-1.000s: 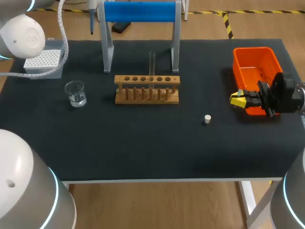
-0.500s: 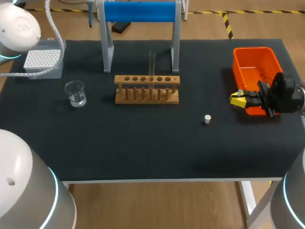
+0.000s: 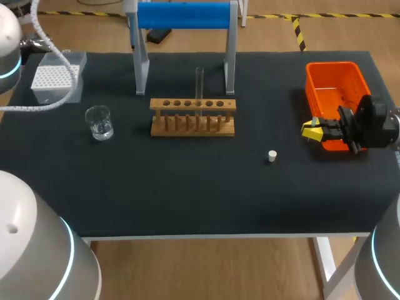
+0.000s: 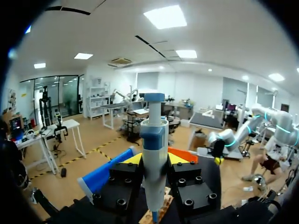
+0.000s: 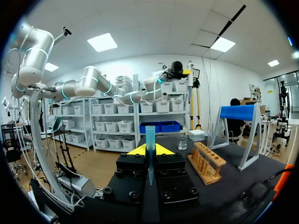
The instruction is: Invert the test tube, pick up the pipette, mount the tip to pipette, aspirate from beaker and dispense into the tube, eject the tip, return the pipette, and cap with the stopper.
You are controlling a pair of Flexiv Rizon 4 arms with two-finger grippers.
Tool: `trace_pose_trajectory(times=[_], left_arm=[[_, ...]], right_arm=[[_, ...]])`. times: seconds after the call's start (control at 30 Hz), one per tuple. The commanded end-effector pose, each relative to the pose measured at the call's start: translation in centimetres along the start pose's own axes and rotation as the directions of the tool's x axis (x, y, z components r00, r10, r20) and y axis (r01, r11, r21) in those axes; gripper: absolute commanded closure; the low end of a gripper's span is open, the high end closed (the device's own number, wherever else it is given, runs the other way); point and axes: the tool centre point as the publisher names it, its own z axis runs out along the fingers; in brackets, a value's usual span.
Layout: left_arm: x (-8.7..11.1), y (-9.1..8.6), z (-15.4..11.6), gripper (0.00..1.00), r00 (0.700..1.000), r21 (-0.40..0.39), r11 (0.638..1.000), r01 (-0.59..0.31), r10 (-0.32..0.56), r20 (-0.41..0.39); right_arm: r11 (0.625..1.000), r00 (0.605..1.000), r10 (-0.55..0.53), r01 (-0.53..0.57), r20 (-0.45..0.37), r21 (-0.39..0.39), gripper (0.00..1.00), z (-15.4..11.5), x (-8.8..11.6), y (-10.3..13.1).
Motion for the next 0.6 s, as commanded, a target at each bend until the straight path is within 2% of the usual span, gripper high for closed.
trace_pose_trajectory(times=[0.03, 0.2, 0.3, 0.4, 0.6], left_arm=[[1.5, 0.4, -0.9, 1.0, 0.959, 0.009, 1.0, 0.013, -0.01, -0.282], [4.2, -0.1, -0.4, 1.0, 0.935, 0.065, 0.997, 0.043, -0.018, -0.353], [5.8, -0.4, 0.3, 1.0, 0.911, 0.092, 0.994, 0.065, -0.022, -0.411], [7.1, -0.4, 0.9, 1.0, 0.89, 0.079, 0.994, 0.077, -0.033, -0.455], [7.3, -0.4, 1.0, 1.0, 0.889, 0.072, 0.994, 0.077, -0.036, -0.456]], right_arm=[[1.0, 1.0, -0.001, 0.001, 0.0, 0.001, 1.0, -0.1, 0.1, 0.0], [1.0, 1.0, -0.001, 0.001, 0.0, 0.001, 1.0, -0.1, 0.1, 0.0], [1.0, 1.0, -0.001, 0.001, 0.0, 0.001, 1.0, -0.1, 0.1, 0.0], [1.0, 1.0, -0.001, 0.001, 0.0, 0.001, 1.0, -0.1, 0.1, 0.0], [1.0, 1.0, -0.001, 0.001, 0.0, 0.001, 1.0, -0.1, 0.1, 0.0]])
